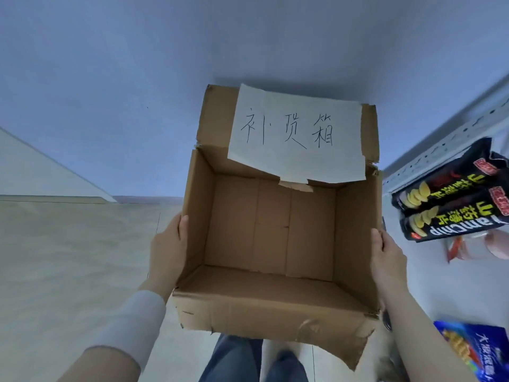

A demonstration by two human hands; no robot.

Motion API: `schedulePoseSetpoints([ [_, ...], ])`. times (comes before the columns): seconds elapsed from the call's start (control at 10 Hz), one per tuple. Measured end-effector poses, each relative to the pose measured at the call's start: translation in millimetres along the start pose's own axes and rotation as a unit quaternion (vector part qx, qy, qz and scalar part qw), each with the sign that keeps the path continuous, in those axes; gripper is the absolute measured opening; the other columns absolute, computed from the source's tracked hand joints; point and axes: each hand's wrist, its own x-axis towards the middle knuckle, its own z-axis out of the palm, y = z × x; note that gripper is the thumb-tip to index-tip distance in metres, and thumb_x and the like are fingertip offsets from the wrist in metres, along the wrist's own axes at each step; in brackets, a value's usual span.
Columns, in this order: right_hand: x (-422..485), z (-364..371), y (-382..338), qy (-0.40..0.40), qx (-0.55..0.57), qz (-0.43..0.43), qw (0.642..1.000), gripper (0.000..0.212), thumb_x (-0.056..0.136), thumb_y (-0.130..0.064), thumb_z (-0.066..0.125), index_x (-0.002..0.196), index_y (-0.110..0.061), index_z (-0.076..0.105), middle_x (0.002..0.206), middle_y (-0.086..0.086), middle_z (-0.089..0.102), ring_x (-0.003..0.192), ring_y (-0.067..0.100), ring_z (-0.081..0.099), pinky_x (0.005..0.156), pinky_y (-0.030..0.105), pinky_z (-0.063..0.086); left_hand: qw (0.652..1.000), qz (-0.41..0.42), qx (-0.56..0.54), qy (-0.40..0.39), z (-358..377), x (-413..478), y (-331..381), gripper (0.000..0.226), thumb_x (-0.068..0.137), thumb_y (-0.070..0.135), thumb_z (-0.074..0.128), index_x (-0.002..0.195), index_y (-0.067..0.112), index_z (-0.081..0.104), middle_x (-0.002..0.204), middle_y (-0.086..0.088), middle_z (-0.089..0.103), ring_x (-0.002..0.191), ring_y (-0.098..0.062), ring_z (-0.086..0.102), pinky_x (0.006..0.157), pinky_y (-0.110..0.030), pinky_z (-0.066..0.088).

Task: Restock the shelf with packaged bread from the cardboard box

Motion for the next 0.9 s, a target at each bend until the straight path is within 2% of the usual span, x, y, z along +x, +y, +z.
schedulePoseSetpoints([
  [0.1,33,39,2,-0.022,-0.001,0.033,0.999,0.044,0.100,-0.033,0.031,0.133,-0.008,0.047,0.131,0.017,0.054,0.121,0.033,0.048,0.095,0.038,0.038,1.000,-0.028,0.005,-0.013,38,32,-16,0.037,0.099,0.035,0.030,0.111,0.014,0.057,0.057,-0.002,0.050,0.051,-0.017,0.044,0.057,-0.031,0.031],
  [0.2,53,65,13,-0.028,-0.044,0.040,0.998,0.041,0.100,-0.028,0.033,0.124,-0.003,0.054,0.119,0.022,0.059,0.109,0.035,0.054,0.079,0.031,0.036,0.998,-0.047,0.015,-0.028,68,42,-33,0.037,0.099,0.035,0.032,0.117,0.014,0.056,0.067,-0.010,0.059,0.055,-0.021,0.050,0.060,-0.031,0.033],
  [0.3,66,82,28,-0.050,-0.055,0.055,0.996,0.040,0.100,-0.028,0.033,0.121,-0.002,0.054,0.115,0.022,0.060,0.105,0.036,0.055,0.077,0.030,0.034,0.997,-0.060,0.024,-0.039,91,44,-46,0.038,0.099,0.033,0.034,0.123,0.013,0.055,0.082,-0.019,0.067,0.073,-0.037,0.059,0.065,-0.031,0.035],
  [0.4,73,93,41,-0.073,-0.070,0.088,0.991,0.044,0.099,-0.033,0.030,0.128,-0.006,0.050,0.125,0.018,0.057,0.115,0.034,0.052,0.092,0.040,0.040,0.995,-0.068,0.039,-0.057,108,46,-54,0.039,0.099,0.033,0.033,0.123,0.012,0.055,0.077,-0.015,0.063,0.070,-0.033,0.053,0.065,-0.032,0.033],
  [0.5,77,97,46,-0.075,-0.079,0.097,0.989,0.046,0.099,-0.035,0.029,0.130,-0.007,0.048,0.129,0.017,0.055,0.119,0.033,0.049,0.096,0.041,0.039,0.994,-0.066,0.053,-0.066,116,48,-56,0.040,0.099,0.033,0.031,0.123,0.012,0.055,0.080,-0.018,0.065,0.069,-0.032,0.052,0.065,-0.032,0.034],
  [0.6,83,101,47,-0.065,-0.094,0.092,0.989,0.045,0.099,-0.036,0.029,0.129,-0.008,0.049,0.126,0.017,0.056,0.115,0.033,0.051,0.085,0.035,0.037,0.995,-0.055,0.062,-0.053,120,52,-53,0.039,0.099,0.033,0.031,0.122,0.011,0.055,0.084,-0.022,0.066,0.077,-0.041,0.058,0.065,-0.033,0.033],
  [0.7,89,101,46,-0.075,-0.104,0.094,0.987,0.047,0.099,-0.038,0.028,0.130,-0.009,0.048,0.126,0.017,0.057,0.115,0.034,0.051,0.085,0.037,0.038,0.994,-0.062,0.059,-0.066,122,55,-49,0.040,0.100,0.034,0.027,0.119,0.011,0.053,0.081,-0.019,0.062,0.080,-0.042,0.058,0.065,-0.035,0.035],
  [0.8,90,94,37,-0.116,-0.149,0.096,0.977,0.050,0.098,-0.040,0.030,0.134,-0.007,0.040,0.133,0.018,0.051,0.122,0.035,0.047,0.094,0.045,0.040,0.986,-0.099,0.070,-0.117,112,51,-35,0.043,0.099,0.036,0.026,0.130,0.009,0.040,0.110,-0.021,0.061,0.102,-0.043,0.055,0.077,-0.042,0.042],
  [0.9,93,79,10,-0.099,-0.195,0.000,0.976,0.064,0.096,-0.039,0.038,0.145,-0.004,0.017,0.152,0.018,0.025,0.140,0.037,0.022,0.109,0.052,0.027,0.983,-0.070,0.119,-0.121,99,55,-1,0.056,0.099,0.034,0.030,0.144,0.003,0.017,0.150,-0.021,0.025,0.137,-0.037,0.026,0.109,-0.051,0.026],
])
